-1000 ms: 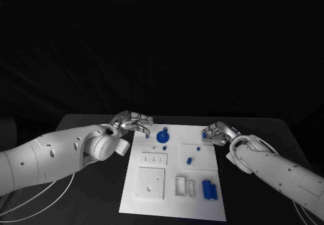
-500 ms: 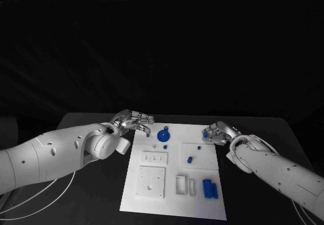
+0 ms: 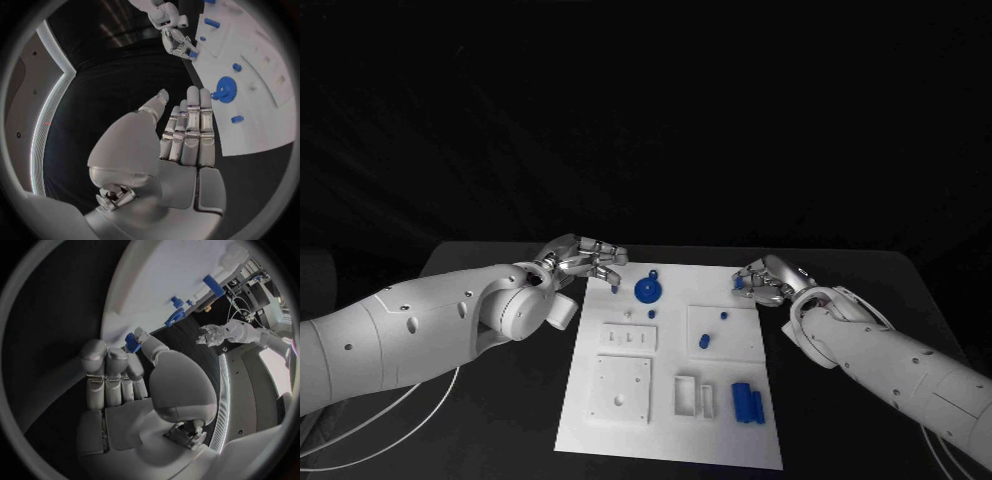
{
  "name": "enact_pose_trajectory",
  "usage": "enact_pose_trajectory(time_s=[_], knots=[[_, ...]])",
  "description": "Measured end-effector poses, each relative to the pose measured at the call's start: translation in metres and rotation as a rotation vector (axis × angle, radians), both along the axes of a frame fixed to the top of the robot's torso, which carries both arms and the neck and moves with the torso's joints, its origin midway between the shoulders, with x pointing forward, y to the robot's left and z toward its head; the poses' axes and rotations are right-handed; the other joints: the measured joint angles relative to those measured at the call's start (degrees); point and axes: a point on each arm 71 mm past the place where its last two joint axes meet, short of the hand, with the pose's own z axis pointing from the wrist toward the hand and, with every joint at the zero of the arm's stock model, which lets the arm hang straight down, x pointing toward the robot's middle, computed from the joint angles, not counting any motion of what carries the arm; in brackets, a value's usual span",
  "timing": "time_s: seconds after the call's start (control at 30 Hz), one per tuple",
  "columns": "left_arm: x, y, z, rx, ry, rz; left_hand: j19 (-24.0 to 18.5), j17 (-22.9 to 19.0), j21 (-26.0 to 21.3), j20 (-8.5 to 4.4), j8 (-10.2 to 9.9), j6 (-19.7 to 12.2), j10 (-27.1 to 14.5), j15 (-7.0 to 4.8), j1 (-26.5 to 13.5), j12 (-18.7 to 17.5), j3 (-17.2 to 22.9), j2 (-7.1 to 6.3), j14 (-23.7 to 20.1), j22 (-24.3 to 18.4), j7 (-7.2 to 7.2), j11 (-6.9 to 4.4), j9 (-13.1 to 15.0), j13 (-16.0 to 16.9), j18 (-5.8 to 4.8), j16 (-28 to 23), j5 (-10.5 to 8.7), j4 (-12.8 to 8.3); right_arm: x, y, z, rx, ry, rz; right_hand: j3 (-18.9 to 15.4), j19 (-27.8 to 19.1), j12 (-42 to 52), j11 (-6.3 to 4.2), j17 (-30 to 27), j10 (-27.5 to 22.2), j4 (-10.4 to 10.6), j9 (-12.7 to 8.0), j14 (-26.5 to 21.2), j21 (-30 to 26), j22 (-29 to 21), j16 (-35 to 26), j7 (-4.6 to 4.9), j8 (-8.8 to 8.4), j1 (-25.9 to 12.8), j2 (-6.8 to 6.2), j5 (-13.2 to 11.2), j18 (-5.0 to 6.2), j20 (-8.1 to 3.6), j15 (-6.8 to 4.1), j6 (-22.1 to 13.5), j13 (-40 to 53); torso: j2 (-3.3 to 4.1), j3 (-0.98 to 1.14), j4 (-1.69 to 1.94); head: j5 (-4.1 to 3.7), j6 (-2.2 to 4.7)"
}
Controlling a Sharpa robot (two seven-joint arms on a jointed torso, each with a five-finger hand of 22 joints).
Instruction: Assemble the parts on the task board
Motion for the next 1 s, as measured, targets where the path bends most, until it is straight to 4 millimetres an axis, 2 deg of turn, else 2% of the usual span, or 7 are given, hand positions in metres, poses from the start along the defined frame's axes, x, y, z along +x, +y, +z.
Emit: enact_pose_trajectory(time_s=[0.33,0.47,0.53,0.73,0.8,0.87,1.0], knots=[[0.000,-0.003,0.003,0.015,-0.012,-0.009,0.13,0.56,0.73,-0.96,0.00,7.49,7.00,-1.19,-0.61,0.00,0.93,1.06,0.78,0.54,-2.40,-2.47,0.48,0.00,0.00,1.12,0.00,0.17,-0.005,0.009,0.013,0.020,-0.039,0.030,0.15,0.00,0.00,0.00,0.19,0.00,-0.16,0.10,0.00,0.00,0.00,0.00,-0.10,0.00,0.20,0.33,0.00,-0.01,0.00,0.00,0.10,0.05,-0.04,-0.07,-0.02,0.10,-0.02],[0.001,-0.008,0.008,0.027,-0.021,-0.020,1.14,1.87,1.81,-1.97,0.00,7.62,9.37,-1.84,-0.88,0.00,1.11,1.33,1.88,1.20,-2.53,-3.39,0.27,0.00,0.00,3.34,0.00,0.35,-0.007,0.017,0.026,0.028,-0.053,0.061,0.40,0.00,0.00,0.00,0.40,0.00,-0.41,0.10,0.00,0.00,0.00,0.00,-0.11,-0.02,0.30,0.43,0.00,0.00,0.00,0.00,0.09,0.04,-0.16,-0.14,-0.12,0.08,0.20],[0.002,-0.012,0.012,0.037,-0.027,-0.027,1.58,2.72,2.30,-2.41,0.00,7.96,10.54,-2.39,-1.50,0.00,0.63,1.24,2.43,1.49,-2.86,-3.73,0.26,0.00,-0.89,4.83,0.00,1.02,-0.008,0.022,0.036,0.032,-0.060,0.079,0.47,0.00,0.00,0.00,0.42,0.00,-0.48,0.10,0.00,0.00,0.00,0.00,-0.11,-0.02,0.29,0.44,-0.45,0.00,0.00,0.00,0.09,0.04,-0.31,-0.18,-0.21,0.10,0.24],[0.006,-0.022,0.022,0.074,-0.034,-0.039,5.52,6.94,4.89,-4.15,0.00,8.04,17.52,-4.34,-5.68,0.00,-1.95,0.68,6.41,2.78,-3.65,-5.82,0.30,0.55,-0.89,11.13,-0.20,4.56,-0.011,0.043,0.054,0.030,-0.059,0.115,0.05,0.00,0.00,0.00,0.49,0.00,-0.07,0.09,-0.01,-0.23,0.00,0.00,-0.09,-0.06,0.13,0.60,-1.11,0.00,0.00,0.01,0.07,0.04,-1.16,-0.41,-0.75,0.25,0.52],[0.007,-0.026,0.024,0.084,-0.034,-0.044,7.00,9.22,6.38,-5.07,0.00,8.67,18.27,-5.31,-6.43,1.77,-2.77,0.66,7.94,3.64,-4.28,-6.59,0.61,1.67,-0.89,14.13,-0.20,5.38,-0.012,0.049,0.057,0.026,-0.055,0.121,-0.19,0.00,0.00,0.00,0.57,0.00,0.17,0.09,-0.01,-0.23,0.00,0.00,-0.10,-0.21,0.13,0.60,-1.11,0.00,0.00,0.01,0.07,0.04,-1.46,-0.47,-0.90,0.42,0.58],[0.008,-0.030,0.027,0.098,-0.033,-0.052,8.56,14.25,9.71,-6.45,0.00,9.80,18.39,-6.47,-7.41,8.20,-4.42,0.66,8.59,5.88,-5.08,-7.86,1.28,5.26,-1.98,20.52,-0.20,6.06,-0.014,0.056,0.058,0.018,-0.050,0.127,-0.06,0.00,0.00,-0.11,0.62,0.11,0.29,0.07,-0.01,-0.23,0.00,0.00,-0.25,-0.24,0.13,0.60,-1.12,0.00,0.00,0.01,0.22,0.04,-1.80,-0.54,-1.02,0.65,0.54],[0.012,-0.038,0.031,0.147,-0.027,-0.071,8.04,25.30,19.13,-8.75,0.00,12.75,18.42,-8.52,-9.80,20.12,-6.17,0.43,6.84,13.14,-6.42,-9.68,3.37,13.71,-1.98,35.16,-0.01,7.65,-0.020,0.073,0.058,-0.005,-0.035,0.141,0.23,0.00,0.00,-0.20,0.67,0.21,0.57,0.07,-0.01,-0.23,0.00,0.00,-0.16,-0.23,0.13,0.59,-0.60,0.00,0.00,0.01,0.38,0.04,-2.50,-0.62,-1.10,1.18,0.23]])
